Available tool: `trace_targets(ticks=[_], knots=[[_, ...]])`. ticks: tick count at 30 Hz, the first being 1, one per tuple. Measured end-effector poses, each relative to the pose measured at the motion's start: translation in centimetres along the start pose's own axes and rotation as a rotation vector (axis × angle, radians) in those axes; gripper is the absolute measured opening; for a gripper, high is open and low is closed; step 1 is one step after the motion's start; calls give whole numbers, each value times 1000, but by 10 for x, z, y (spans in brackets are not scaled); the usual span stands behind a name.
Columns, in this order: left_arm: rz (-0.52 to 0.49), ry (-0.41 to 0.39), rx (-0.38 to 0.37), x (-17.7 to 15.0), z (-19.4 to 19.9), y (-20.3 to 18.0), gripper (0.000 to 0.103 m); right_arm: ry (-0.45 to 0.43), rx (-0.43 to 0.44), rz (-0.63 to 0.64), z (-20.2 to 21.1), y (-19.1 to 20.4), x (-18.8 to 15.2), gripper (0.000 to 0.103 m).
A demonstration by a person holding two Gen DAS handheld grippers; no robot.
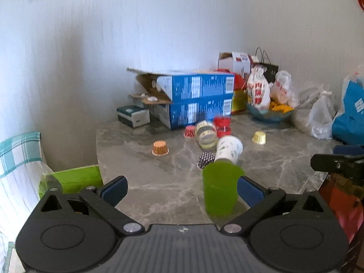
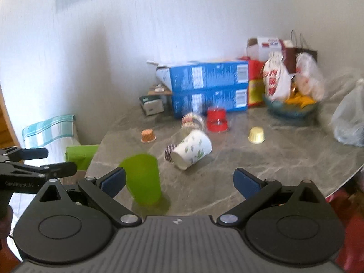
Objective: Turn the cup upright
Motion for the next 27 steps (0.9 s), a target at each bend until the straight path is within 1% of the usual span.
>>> trace_targets(ticks=[1, 2, 4, 7, 8, 9, 11, 18, 27], knots=[[1, 4, -6, 0, 2, -2, 103, -12, 10, -4, 5, 2, 0, 102], [-2, 5, -12, 0, 3, -4, 103, -2, 16, 12, 7, 5, -1, 102], [1, 8, -18, 0, 1, -9, 103, 48, 14, 50, 2, 9, -3, 102], [-12, 28, -43, -1, -6, -16, 103, 85, 0, 17, -11, 3, -3, 102], [-19, 35, -42, -2, -9, -18, 103, 93, 11, 0, -13, -1, -3, 102], [-24, 40, -34, -2, -12, -19, 103, 98, 19, -10, -14, -2, -3, 102], [-28, 50, -17, -2, -16, -20, 103, 104, 1, -17, -18, -7, -3, 102], [4, 70, -32, -2, -24, -16, 103, 126, -3, -15, -23, -11, -6, 102], [15, 79, -28, -1, -27, -14, 103, 140, 14, -17, -29, -11, -7, 102]])
Point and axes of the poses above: each gripper's, at about its wrist camera, not at the fingertips, and z roughly against the way its jaws point, y to its left, x to its top, the point moved 6 cm from there along -z, roughly the way its jaws point, and after that the axes turned 12 degrees about y, right-handed, at the moved point
